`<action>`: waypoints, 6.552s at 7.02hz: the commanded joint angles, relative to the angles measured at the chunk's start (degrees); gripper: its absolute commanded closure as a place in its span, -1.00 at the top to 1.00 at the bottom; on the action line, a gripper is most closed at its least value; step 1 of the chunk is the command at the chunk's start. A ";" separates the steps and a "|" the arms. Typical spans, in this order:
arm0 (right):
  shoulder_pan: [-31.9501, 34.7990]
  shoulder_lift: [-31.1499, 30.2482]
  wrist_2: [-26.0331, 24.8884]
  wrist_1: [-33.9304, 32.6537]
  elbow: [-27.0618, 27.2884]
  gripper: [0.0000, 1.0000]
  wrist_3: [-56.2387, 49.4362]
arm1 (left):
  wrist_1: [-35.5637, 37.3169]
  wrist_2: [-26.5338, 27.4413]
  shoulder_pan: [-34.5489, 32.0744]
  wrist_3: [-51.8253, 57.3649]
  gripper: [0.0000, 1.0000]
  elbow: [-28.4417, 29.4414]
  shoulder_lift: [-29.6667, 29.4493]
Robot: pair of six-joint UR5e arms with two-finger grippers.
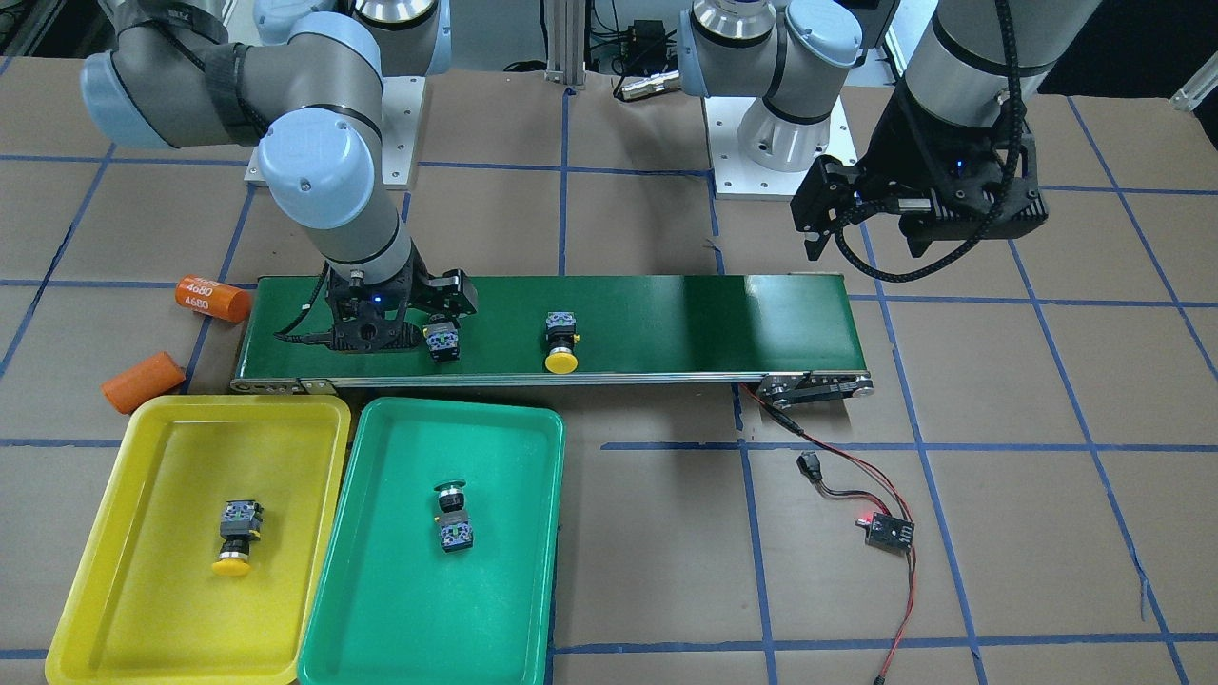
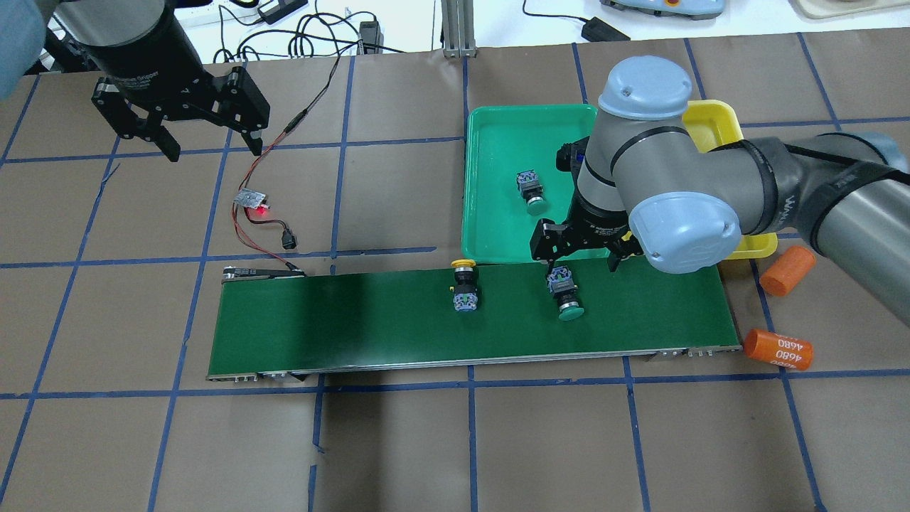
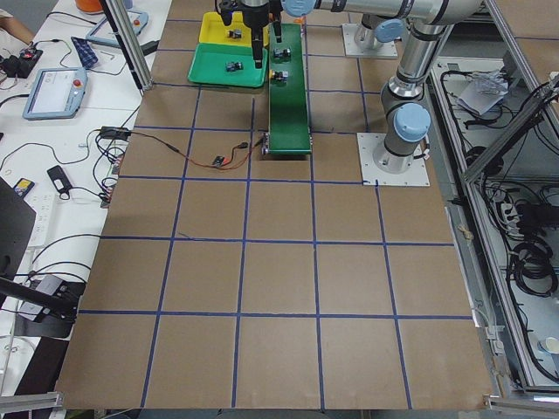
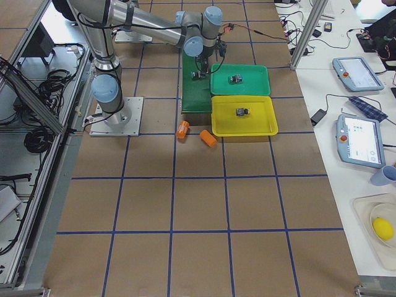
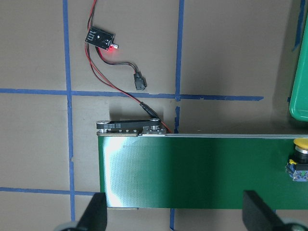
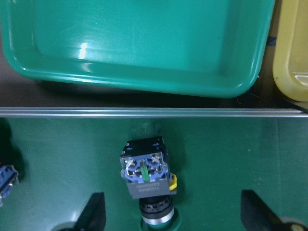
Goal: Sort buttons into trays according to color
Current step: 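Lift the green button into the green tray and open the right gripper, then reach the right gripper to the last yellow-capped button on the belt and grasp it, then carry the yellow button into the yellow tray and open the right gripper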
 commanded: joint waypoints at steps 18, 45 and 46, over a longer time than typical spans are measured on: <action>-1.72 9.33 -4.74 -14.39 -11.11 1.00 0.53 | 0.00 -0.04 -0.10 0.09 1.00 -0.07 0.31; -9.02 17.33 -7.25 -11.80 -17.86 -1.00 -1.75 | 0.09 -0.04 -0.01 0.09 1.00 0.02 0.31; -9.11 18.86 -7.63 -12.88 -17.79 -1.00 -1.84 | 0.09 -0.04 -0.01 0.09 1.00 0.02 0.31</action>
